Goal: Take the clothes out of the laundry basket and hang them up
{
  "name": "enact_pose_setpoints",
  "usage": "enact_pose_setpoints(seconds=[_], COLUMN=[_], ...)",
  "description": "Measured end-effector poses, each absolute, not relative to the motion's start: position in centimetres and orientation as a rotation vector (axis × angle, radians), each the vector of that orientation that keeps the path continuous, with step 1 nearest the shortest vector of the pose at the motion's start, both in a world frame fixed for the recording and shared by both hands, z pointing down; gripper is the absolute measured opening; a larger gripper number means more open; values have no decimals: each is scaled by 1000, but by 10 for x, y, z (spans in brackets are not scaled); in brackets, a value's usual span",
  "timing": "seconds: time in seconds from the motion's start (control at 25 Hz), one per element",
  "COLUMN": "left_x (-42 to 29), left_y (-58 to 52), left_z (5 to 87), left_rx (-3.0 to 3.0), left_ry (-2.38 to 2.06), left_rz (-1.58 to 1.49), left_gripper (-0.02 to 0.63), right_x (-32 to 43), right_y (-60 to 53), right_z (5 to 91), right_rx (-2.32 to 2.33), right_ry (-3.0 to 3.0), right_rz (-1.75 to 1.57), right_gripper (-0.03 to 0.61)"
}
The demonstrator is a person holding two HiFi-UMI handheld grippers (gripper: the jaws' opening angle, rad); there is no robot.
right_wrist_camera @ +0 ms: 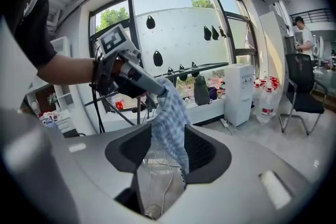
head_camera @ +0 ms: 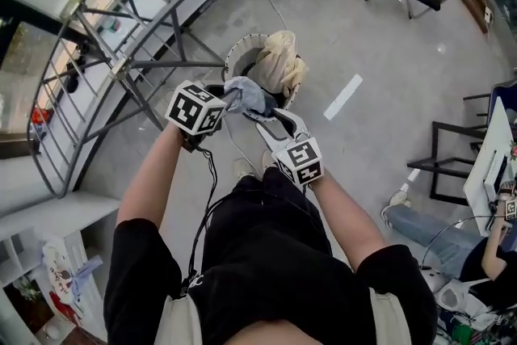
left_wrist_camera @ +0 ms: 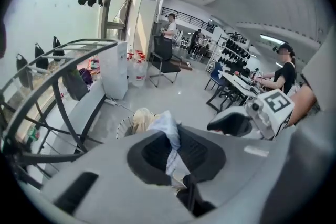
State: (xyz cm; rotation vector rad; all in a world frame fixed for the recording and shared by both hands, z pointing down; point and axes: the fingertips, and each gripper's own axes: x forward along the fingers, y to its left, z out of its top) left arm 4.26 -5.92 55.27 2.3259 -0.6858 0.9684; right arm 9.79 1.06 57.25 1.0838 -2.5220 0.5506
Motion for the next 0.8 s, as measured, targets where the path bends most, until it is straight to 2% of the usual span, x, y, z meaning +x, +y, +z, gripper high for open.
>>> enact_pose_setpoints(seconds=[0.28, 0.6, 0.64, 0.8], left_x=[64, 72, 71, 68], left_y=[-78, -92, -91, -91], left_z=[443, 396, 395, 392], left_rx=[2341, 2238, 2238, 2256], left_ry=[-777, -846, -848, -870], left_rz=[879, 743, 747, 766], left_gripper=[26, 26, 26, 26], right_x=[74, 52, 54, 70], right_y=[-3, -30, -35, -50], right_z=[512, 484, 487, 486], right_rx=[1108, 1205, 1241, 1333], right_ry=[-2624, -2608, -2575, -2533], right_rz=[422, 290, 283, 264], right_gripper=[219, 324, 316, 206])
